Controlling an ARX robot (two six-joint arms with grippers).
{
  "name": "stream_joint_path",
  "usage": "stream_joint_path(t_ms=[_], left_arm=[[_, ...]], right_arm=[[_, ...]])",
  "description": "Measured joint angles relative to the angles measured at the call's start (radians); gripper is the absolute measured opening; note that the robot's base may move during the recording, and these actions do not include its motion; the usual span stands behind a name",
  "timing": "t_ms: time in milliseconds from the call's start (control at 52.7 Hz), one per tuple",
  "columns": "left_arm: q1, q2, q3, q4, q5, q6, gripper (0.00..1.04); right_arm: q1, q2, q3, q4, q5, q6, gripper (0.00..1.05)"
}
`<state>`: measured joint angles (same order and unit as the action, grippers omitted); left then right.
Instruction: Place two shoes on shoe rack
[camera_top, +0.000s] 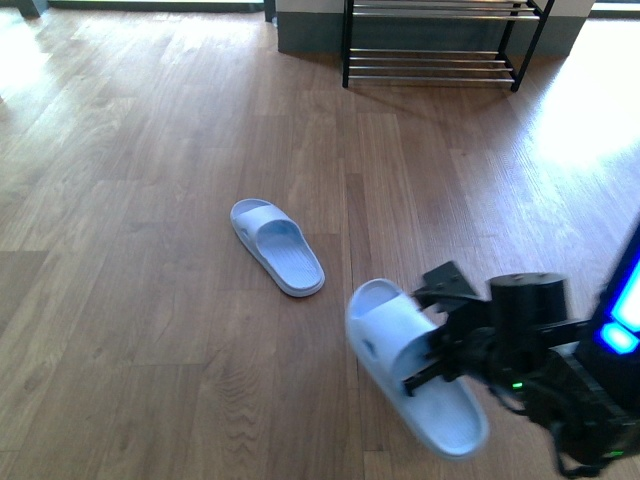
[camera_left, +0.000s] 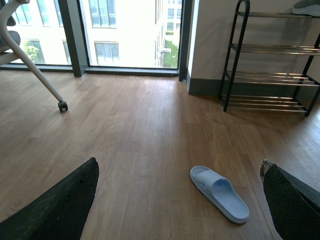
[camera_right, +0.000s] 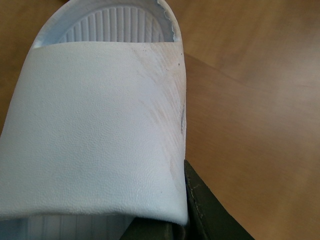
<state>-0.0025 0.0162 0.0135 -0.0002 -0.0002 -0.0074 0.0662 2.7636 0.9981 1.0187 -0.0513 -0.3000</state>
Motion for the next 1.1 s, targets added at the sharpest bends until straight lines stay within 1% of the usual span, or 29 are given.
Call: stream_joint_path(t_ms=[19, 57, 114, 190, 304, 418, 570, 684, 893, 1006, 1101], left_arm=[[0.0, 0.0, 0.0, 0.0, 0.0, 0.0, 0.95], [0.0, 0.0, 0.0, 0.0, 0.0, 0.0, 0.95], [0.0, 0.0, 0.0, 0.0, 0.0, 0.0, 0.95], [0.0, 0.0, 0.0, 0.0, 0.0, 0.0, 0.95], [0.0, 0.0, 0.0, 0.0, 0.0, 0.0, 0.95], [0.0, 0.0, 0.0, 0.0, 0.0, 0.0, 0.95], [0.0, 0.0, 0.0, 0.0, 0.0, 0.0, 0.95], [0.0, 0.0, 0.0, 0.0, 0.0, 0.0, 0.95], [0.0, 0.0, 0.0, 0.0, 0.0, 0.0, 0.95], [0.0, 0.0, 0.0, 0.0, 0.0, 0.0, 0.95], [0.0, 0.0, 0.0, 0.0, 0.0, 0.0, 0.95]], right_arm=[[-0.01, -0.022, -0.023, 0.0, 0.0, -0.014, 0.02], [-0.064, -0.13, -0.126, -0.012, 0.0, -0.076, 0.02], [-0.12, -0.277, -0.239, -0.031, 0.011, -0.156, 0.02], [-0.167, -0.439, -0.343, -0.054, 0.01, -0.247, 0.02], [-0.219, -0.596, -0.423, -0.111, 0.008, -0.327, 0.02], [-0.282, -0.736, -0.478, -0.181, -0.021, -0.361, 0.02], [-0.369, -0.962, -0.532, -0.308, -0.072, -0.355, 0.02], [-0.435, -1.188, -0.571, -0.446, -0.132, -0.319, 0.02], [-0.567, -1.714, -0.658, -0.729, -0.244, -0.214, 0.02], [-0.663, -1.962, -0.711, -0.867, -0.311, -0.162, 0.02], [-0.742, -2.107, -0.747, -0.955, -0.366, -0.119, 0.02]])
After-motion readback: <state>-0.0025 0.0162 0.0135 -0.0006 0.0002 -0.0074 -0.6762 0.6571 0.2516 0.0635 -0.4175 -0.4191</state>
